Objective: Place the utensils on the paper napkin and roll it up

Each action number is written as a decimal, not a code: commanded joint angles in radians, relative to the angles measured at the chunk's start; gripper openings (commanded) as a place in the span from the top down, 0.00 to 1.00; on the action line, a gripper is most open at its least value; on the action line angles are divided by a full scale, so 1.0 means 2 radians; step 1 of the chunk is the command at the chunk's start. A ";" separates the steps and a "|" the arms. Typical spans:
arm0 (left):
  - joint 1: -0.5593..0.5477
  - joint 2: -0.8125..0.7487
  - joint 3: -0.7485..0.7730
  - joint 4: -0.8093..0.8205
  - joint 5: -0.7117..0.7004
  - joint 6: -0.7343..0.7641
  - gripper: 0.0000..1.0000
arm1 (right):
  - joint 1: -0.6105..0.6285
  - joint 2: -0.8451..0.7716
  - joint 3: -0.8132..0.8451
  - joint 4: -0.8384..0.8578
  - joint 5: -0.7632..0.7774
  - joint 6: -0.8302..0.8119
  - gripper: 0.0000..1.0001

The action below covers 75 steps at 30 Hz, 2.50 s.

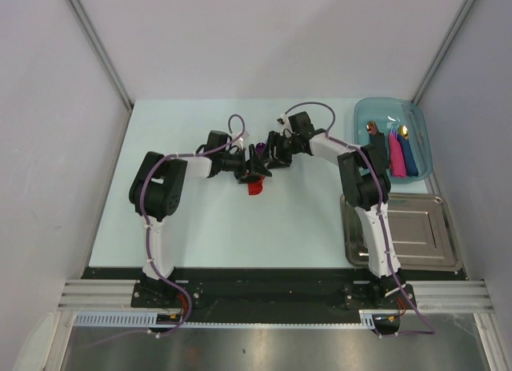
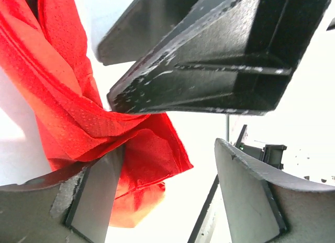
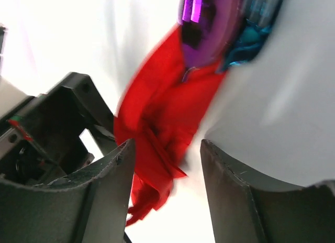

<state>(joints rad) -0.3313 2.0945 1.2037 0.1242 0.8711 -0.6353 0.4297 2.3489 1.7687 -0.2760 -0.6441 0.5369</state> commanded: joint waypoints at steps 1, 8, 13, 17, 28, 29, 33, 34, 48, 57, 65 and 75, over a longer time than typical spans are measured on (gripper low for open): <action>-0.004 0.022 -0.015 -0.053 -0.024 0.028 0.23 | -0.001 -0.012 -0.003 -0.034 -0.002 -0.026 0.41; -0.001 0.020 -0.020 -0.051 -0.021 0.032 0.24 | -0.010 -0.034 -0.037 0.014 -0.051 -0.008 0.28; 0.001 0.017 -0.024 -0.048 -0.018 0.035 0.25 | -0.013 -0.045 -0.062 0.072 -0.099 0.031 0.28; 0.003 0.015 -0.026 -0.043 -0.014 0.037 0.26 | -0.016 -0.050 -0.082 0.133 -0.123 0.061 0.24; 0.008 0.014 -0.027 -0.034 -0.004 0.036 0.32 | 0.005 -0.019 -0.029 0.005 -0.043 -0.061 0.64; 0.008 0.014 -0.027 -0.032 -0.002 0.036 0.33 | 0.005 -0.016 -0.022 -0.005 -0.029 -0.071 0.65; 0.010 0.010 -0.028 -0.027 0.007 0.035 0.36 | 0.004 -0.009 -0.021 -0.031 -0.005 -0.112 0.78; 0.011 0.005 -0.030 -0.016 0.009 0.030 0.37 | 0.005 -0.008 -0.021 -0.038 -0.004 -0.116 0.86; 0.048 -0.071 -0.075 0.121 0.041 -0.077 0.45 | 0.006 0.013 -0.035 -0.045 0.021 -0.143 1.00; 0.035 -0.057 -0.063 0.091 0.035 -0.059 0.73 | 0.005 0.004 -0.051 -0.035 0.028 -0.133 1.00; 0.025 -0.010 -0.056 0.020 0.017 -0.009 0.89 | -0.002 -0.003 -0.054 -0.025 0.011 -0.110 1.00; 0.032 0.022 -0.059 -0.027 -0.011 0.008 1.00 | -0.032 -0.048 -0.077 0.033 -0.043 -0.053 1.00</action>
<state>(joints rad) -0.2775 2.0941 1.0813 0.1547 0.9035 -0.6762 0.4133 2.3146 1.6257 -0.2451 -0.7368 0.4015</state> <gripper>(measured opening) 0.006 0.010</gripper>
